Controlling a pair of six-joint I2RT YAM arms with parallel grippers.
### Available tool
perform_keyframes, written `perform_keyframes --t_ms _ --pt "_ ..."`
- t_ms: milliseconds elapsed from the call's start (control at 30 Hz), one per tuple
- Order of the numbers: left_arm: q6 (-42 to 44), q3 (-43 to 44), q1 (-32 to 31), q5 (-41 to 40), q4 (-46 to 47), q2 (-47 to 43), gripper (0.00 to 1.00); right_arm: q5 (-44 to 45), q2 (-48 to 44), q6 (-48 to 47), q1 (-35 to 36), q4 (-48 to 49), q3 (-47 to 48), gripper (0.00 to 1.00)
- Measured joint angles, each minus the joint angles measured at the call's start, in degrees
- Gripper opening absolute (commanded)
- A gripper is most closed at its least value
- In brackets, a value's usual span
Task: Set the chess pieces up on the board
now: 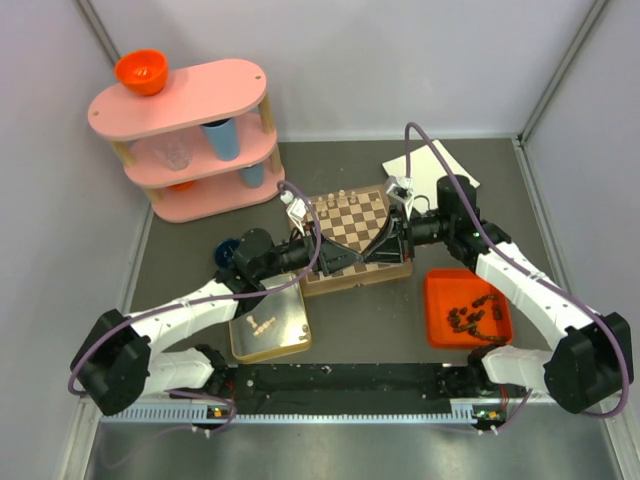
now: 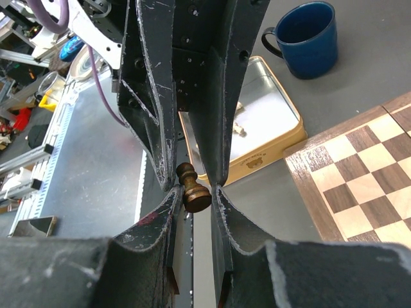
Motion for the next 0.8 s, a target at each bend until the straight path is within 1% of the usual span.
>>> perform_keyframes --t_ms 133,167,267,300,367,400,433,500,533,600,633,700,733,800 --pt "-0.3 0.0 0.0 0.4 0.4 0.0 0.27 0.0 0.0 0.2 0.0 0.6 -0.3 0.04" --pt "-0.5 0.0 0.0 0.6 0.4 0.0 0.21 0.0 0.0 0.3 0.0 0.7 -0.5 0.05" --pt "-0.8 0.0 0.0 0.7 0.3 0.0 0.12 0.0 0.0 0.5 0.0 0.9 -0.9 0.06" --pt "-1.0 0.0 0.0 0.7 0.4 0.0 0.07 0.1 0.0 0.5 0.0 1.0 -0.9 0.06" --pt "-1.3 0.0 0.0 0.7 0.3 0.0 0.04 0.2 0.0 0.4 -0.1 1.1 -0.9 0.09" --pt "-1.4 0.0 0.0 0.7 0.3 0.0 0.02 0.2 0.0 0.4 -0.2 1.1 -0.9 0.12" --pt "-1.4 0.0 0.0 0.7 0.3 0.0 0.01 0.2 0.0 0.3 -0.2 1.1 -0.9 0.18" --pt "-1.4 0.0 0.0 0.6 0.0 0.0 0.00 0.2 0.0 0.0 -0.2 1.1 -1.2 0.26" --pt "-1.4 0.0 0.0 0.5 -0.2 0.0 0.00 0.2 0.0 -0.2 -0.2 1.0 -1.2 0.36" --pt "-1.4 0.0 0.0 0.7 -0.4 0.0 0.00 0.6 0.0 -1.3 -0.2 0.8 -1.2 0.46" --pt "-1.3 0.0 -0.1 0.7 -0.4 -0.1 0.00 0.7 0.0 -1.7 -0.3 0.5 -1.2 0.56" --pt "-1.2 0.0 -0.1 1.0 -0.7 -0.3 0.00 1.6 0.0 -3.3 -0.3 0.0 -1.3 0.65" --pt "-1.1 0.0 -0.1 1.2 -1.1 -0.5 0.00 2.0 0.0 -4.3 -0.4 -0.5 -1.3 0.72" --pt "-0.4 0.1 0.5 0.8 -2.6 -1.2 0.00 1.8 -0.1 -6.5 -0.7 -2.4 -1.6 0.76"
